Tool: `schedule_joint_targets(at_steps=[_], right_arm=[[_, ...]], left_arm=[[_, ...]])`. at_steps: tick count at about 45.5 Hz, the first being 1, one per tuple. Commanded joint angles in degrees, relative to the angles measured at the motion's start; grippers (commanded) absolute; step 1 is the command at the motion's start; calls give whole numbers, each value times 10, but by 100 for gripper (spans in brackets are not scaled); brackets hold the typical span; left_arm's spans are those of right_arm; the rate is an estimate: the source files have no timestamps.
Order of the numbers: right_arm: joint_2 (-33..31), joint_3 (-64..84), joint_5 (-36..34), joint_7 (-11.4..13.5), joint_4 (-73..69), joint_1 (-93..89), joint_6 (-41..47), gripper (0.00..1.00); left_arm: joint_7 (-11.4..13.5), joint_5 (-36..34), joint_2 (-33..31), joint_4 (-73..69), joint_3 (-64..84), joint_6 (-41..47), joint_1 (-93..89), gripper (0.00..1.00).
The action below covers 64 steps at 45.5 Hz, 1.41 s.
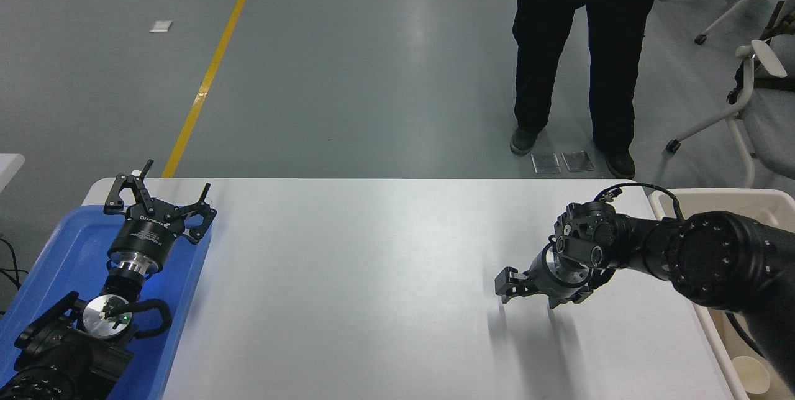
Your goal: Pick up paper ball place in dustbin
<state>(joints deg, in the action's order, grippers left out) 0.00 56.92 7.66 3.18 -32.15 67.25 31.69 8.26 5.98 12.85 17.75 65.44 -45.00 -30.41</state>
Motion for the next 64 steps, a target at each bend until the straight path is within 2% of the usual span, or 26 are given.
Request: schedule_joint_targets(at_steps=[1, 26, 44, 54, 64], right_arm=[[0, -4, -1, 1, 0, 3, 2, 91], [-3, -7, -1, -2, 0, 17, 16, 91], [-44, -14, -2, -2, -6, 79, 133, 91], [-97, -45, -1, 2, -23, 136, 133, 93], [-212, -68, 2, 2, -199, 277, 133, 92]], left_arm=[[0, 0, 0, 0, 0, 0, 0, 99], [0, 1, 0, 0, 2, 0, 0, 99], [0, 1, 0, 0, 2, 0, 0, 99], [0, 0, 0, 0, 2, 0, 0, 99], [0, 1, 0, 0, 2, 0, 0, 99]])
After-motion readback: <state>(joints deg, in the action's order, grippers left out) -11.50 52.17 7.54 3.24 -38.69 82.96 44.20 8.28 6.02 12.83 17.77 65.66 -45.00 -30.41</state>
